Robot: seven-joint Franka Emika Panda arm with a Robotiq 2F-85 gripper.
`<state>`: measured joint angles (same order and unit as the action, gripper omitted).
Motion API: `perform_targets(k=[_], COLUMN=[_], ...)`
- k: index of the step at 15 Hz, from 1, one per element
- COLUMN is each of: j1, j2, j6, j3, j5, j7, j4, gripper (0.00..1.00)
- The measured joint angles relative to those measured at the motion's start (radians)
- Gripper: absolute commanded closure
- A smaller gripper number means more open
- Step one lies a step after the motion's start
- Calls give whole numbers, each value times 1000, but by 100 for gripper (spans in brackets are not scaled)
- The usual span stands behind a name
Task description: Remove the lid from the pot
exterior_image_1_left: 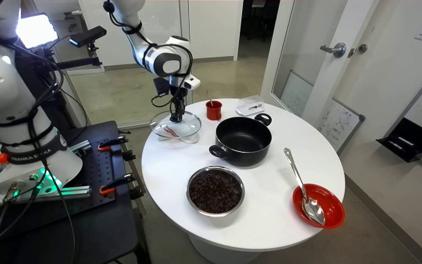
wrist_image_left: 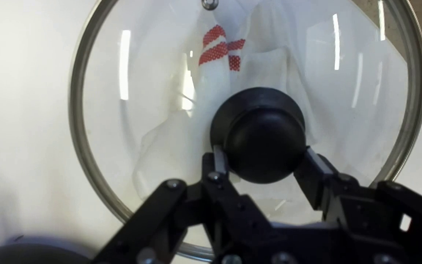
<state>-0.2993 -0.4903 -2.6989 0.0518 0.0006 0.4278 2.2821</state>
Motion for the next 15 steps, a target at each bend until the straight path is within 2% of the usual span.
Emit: perform_targets(k=[9, 15], j1=[-101, -126], j2=[-75, -124], j6=[-88, -113], j3=[-106, -134], j5=[-51, -51], j7=[47, 47], j4=[-24, -35], gripper=[76, 76])
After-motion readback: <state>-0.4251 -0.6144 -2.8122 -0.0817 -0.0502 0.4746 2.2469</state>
